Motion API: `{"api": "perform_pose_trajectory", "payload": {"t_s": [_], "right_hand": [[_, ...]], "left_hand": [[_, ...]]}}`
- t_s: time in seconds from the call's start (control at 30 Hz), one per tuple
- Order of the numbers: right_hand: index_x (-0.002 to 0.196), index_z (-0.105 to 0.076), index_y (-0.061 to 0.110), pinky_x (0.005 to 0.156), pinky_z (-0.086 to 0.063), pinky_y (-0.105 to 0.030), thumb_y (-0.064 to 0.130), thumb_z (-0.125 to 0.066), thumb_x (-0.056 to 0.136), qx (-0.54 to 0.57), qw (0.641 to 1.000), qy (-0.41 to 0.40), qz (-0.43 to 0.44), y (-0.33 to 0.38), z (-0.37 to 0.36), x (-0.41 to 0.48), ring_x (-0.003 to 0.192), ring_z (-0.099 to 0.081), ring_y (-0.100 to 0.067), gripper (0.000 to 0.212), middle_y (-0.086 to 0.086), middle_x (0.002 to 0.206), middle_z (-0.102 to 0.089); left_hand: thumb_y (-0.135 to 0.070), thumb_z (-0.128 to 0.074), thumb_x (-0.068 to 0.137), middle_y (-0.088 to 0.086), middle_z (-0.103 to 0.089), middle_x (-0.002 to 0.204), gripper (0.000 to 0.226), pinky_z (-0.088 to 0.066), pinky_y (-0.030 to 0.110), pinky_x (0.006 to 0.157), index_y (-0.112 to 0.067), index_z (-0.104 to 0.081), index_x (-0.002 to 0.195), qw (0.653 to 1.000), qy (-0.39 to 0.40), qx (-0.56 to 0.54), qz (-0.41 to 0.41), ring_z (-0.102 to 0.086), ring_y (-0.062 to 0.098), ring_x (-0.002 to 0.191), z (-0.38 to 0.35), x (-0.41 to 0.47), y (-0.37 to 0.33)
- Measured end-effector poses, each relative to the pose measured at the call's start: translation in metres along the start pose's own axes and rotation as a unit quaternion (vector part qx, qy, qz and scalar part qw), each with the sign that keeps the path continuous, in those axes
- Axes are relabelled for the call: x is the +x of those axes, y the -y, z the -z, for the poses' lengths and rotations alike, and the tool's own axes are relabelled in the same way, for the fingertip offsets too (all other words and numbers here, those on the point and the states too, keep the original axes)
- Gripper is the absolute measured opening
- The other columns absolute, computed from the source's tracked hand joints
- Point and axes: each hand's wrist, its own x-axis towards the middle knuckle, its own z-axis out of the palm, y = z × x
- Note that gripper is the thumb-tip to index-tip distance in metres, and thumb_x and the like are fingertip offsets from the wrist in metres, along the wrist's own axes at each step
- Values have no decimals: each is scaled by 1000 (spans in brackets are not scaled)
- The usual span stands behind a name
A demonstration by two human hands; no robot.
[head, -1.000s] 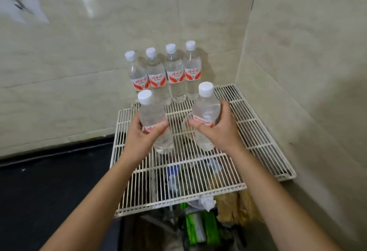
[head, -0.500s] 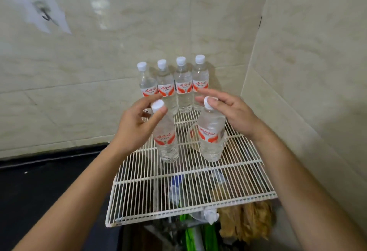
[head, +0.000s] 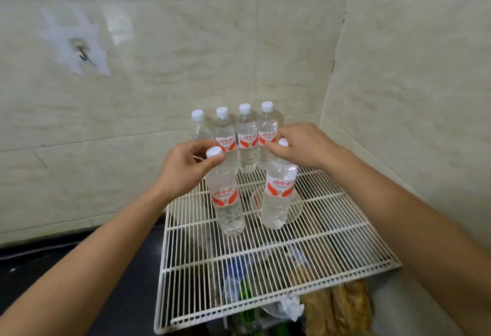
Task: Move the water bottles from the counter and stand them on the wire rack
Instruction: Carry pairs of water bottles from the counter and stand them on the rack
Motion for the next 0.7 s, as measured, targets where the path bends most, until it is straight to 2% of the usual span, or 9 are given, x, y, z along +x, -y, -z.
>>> {"api": "perform_pose_trajectory", "payload": {"t_s": [0.1,0.2,0.4,0.5,0.6,0.7], "right_hand": [[72,-55,13,58,-40,-36,50,-52,97,-2,1000,26,0,20,2,19,66,-54,-23,45,-5,69,-58],[67,-52,15,53,-32,-33,44,-57,95,8,999,45,-10,33,-3,39,65,-53,-22,41,-4,69,-55],[66,-56,11,58,-37,-33,34,-65,91,77,994,36,-69,46,-20,82,68,-55,-27,36,-7,66,-55],[76,-65,2,65,-45,-36,36,-66,92,104,991,15,-81,53,-28,99,78,-63,-32,37,-16,83,-67],[80,-62,13,67,-43,-34,46,-69,92,138,986,-19,-86,60,-38,113,84,-61,-27,36,-7,93,-63],[100,-69,18,71,-45,-33,52,-67,91,176,980,-30,-83,66,-48,119,94,-62,-25,35,-4,102,-66]], "left_hand": [[-25,-78,85,-11,-74,99,26,-58,21,81,-20,-73,111,1000,5,-6,8,-71,1,88,9,17,5],[-21,-77,86,-7,-70,103,35,-52,11,80,-16,-69,119,1000,-5,3,9,-66,-3,91,15,35,10],[-19,-79,85,5,-71,114,49,-52,30,94,-14,-60,131,997,-30,-19,67,-66,17,104,21,67,37],[-20,-80,84,6,-70,118,46,-52,31,98,-13,-63,127,996,-47,-18,75,-66,18,109,22,79,48],[-19,-78,85,2,-69,112,42,-51,24,91,-11,-65,125,996,-45,-19,71,-66,14,105,19,85,52],[-21,-78,86,-2,-71,102,36,-53,22,87,-11,-69,119,998,-46,11,37,-67,9,92,16,84,55]]}}
